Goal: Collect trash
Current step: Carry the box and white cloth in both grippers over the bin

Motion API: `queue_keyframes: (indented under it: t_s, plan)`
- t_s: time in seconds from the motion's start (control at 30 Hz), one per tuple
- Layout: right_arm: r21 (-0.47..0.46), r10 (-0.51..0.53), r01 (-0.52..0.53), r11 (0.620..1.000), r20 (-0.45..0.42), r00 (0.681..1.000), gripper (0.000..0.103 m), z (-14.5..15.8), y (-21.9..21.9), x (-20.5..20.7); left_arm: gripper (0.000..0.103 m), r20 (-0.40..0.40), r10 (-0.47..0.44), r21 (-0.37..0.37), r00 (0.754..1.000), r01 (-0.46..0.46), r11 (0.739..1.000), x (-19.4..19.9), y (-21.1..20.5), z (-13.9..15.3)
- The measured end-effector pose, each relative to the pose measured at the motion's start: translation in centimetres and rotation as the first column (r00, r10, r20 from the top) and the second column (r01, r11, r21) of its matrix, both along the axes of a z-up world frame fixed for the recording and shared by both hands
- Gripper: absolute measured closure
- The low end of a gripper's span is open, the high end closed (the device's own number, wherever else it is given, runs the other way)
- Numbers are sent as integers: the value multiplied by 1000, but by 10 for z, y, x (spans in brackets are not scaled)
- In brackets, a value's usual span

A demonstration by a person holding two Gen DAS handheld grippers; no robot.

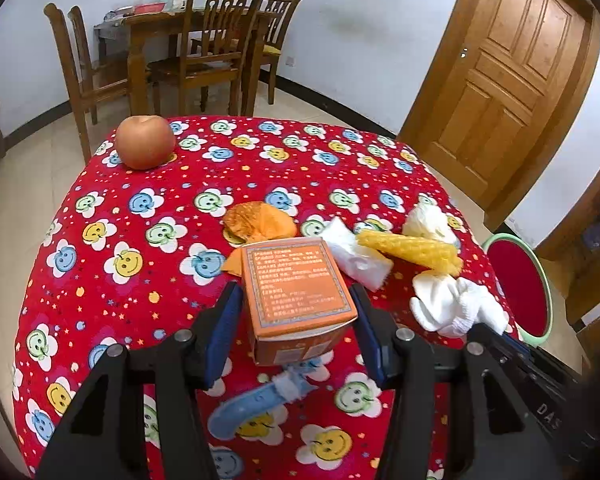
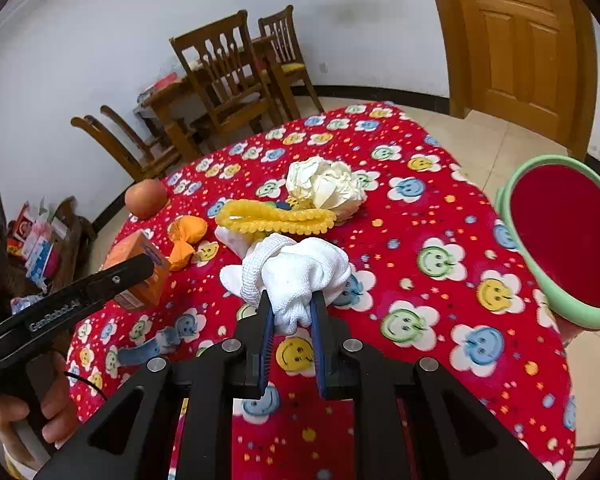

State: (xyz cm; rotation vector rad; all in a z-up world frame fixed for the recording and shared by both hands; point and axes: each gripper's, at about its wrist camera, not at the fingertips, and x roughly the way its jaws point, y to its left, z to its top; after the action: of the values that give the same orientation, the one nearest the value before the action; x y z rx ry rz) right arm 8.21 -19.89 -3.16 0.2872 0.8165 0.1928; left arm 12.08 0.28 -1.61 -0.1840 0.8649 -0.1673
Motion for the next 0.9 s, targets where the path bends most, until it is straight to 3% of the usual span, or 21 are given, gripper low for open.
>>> queue_keyframes:
  t_s: [0.17, 0.37, 0.53, 0.63, 0.8, 0.9]
  plan:
    - [-1, -17, 17, 1000, 33, 999, 86, 11, -8, -15, 50, 8, -25, -6, 1000, 25, 1000, -9, -10, 7]
    - [9, -45, 45, 999, 61, 997, 86, 20, -21, -31, 63, 12, -67, -7, 998, 67, 998, -15, -25, 12]
    - [19, -66, 65, 998, 67, 996, 86, 21, -33, -39, 64, -4, -75, -6, 997, 75, 997, -18, -29, 11]
    - [30, -78, 76, 997, 66, 995, 86, 20, -38, -42, 63, -18, -78, 5, 997, 78, 997, -18, -29, 9]
    - [46, -93, 91, 995, 56, 994, 86, 16, -45, -44, 49, -42, -93, 17, 995, 94, 995, -18, -34, 1]
    - [53, -99, 96, 994, 51, 994, 86, 14, -48, -47, 46, -62, -103, 26, 993, 105, 994, -16, -40, -5]
